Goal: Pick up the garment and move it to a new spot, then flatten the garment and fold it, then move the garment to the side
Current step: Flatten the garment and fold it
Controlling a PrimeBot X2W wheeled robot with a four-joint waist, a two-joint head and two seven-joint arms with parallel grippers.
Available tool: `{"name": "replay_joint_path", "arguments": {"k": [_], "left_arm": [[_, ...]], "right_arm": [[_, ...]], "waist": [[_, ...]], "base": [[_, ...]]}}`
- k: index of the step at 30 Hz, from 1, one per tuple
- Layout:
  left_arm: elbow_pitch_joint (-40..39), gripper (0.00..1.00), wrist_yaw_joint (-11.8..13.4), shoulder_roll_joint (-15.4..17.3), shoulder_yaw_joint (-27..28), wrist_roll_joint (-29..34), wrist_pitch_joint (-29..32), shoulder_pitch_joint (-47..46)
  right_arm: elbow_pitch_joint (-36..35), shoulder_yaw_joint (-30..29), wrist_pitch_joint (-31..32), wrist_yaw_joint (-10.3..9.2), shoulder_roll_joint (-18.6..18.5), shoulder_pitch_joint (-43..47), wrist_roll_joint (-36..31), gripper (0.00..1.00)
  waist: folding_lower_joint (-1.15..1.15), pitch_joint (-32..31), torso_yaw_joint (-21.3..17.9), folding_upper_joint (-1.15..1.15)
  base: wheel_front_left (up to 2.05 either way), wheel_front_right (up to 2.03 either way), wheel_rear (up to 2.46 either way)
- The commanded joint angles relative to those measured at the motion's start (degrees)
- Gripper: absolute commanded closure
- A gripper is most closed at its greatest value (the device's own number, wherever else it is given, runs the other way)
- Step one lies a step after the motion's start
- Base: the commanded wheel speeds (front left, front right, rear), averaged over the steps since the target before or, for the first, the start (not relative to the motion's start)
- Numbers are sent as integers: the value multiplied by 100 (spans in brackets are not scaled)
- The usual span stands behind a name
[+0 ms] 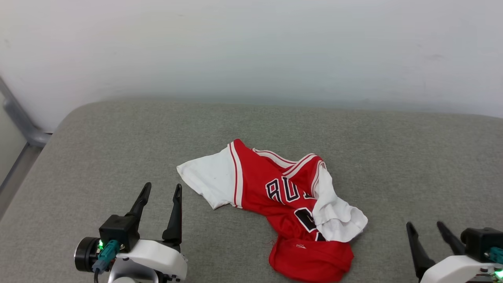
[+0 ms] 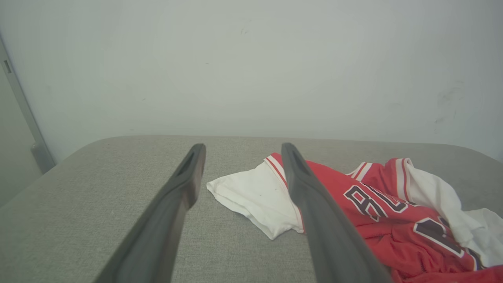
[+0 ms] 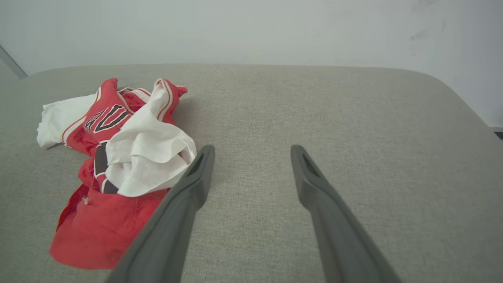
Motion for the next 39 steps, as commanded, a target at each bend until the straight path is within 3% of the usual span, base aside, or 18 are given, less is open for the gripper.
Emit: {"name": "replay_joint_path", "arguments": {"k": [1, 7, 15, 27, 29, 30, 36, 39], "left_arm": [[-9, 0, -38, -27, -41, 21, -27, -45], [-35, 0, -106, -152, -87, 11, -26, -176], [-104, 0, -230, -311, -100, 160, -21, -413], [11, 0, -479, -607, 28, 344, -22, -672], [32, 0, -516, -648, 69, 374, -22, -698], [41, 0, -524, -668, 88, 390, -22, -700], [123, 0, -609, -731, 212, 479, -22, -620], [149, 0, -679, -799, 277, 533, -22, -585]], "right_arm": [[138, -12, 405, -3, 6, -1, 79, 0], [203, 256, 1450, -3, -139, -334, 287, 0], [91, 1170, 2616, -2, -654, -1179, 729, 0], [712, 2259, 3314, -3, -1287, -2222, 1297, 0], [798, 2301, 3277, -2, -1341, -2311, 1355, 61], [821, 2302, 3233, -3, -1359, -2337, 1384, 100], [829, 2183, 2899, -3, -1427, -2441, 1389, 100], [886, 1783, 2761, -3, -1446, -2404, 1317, 100]], "waist": [[1, 32, 99, 0], [1, 147, 345, 0], [1, 591, 650, 0], [1, 1121, 759, 0], [1, 1156, 743, 0], [1, 1167, 730, 0], [1, 1094, 598, 0], [1, 1010, 471, 0]], "base": [[0, 0, 0], [0, 0, 0], [0, 0, 0], [0, 0, 0], [0, 0, 0], [0, 0, 0], [0, 0, 0], [0, 0, 0]]}}
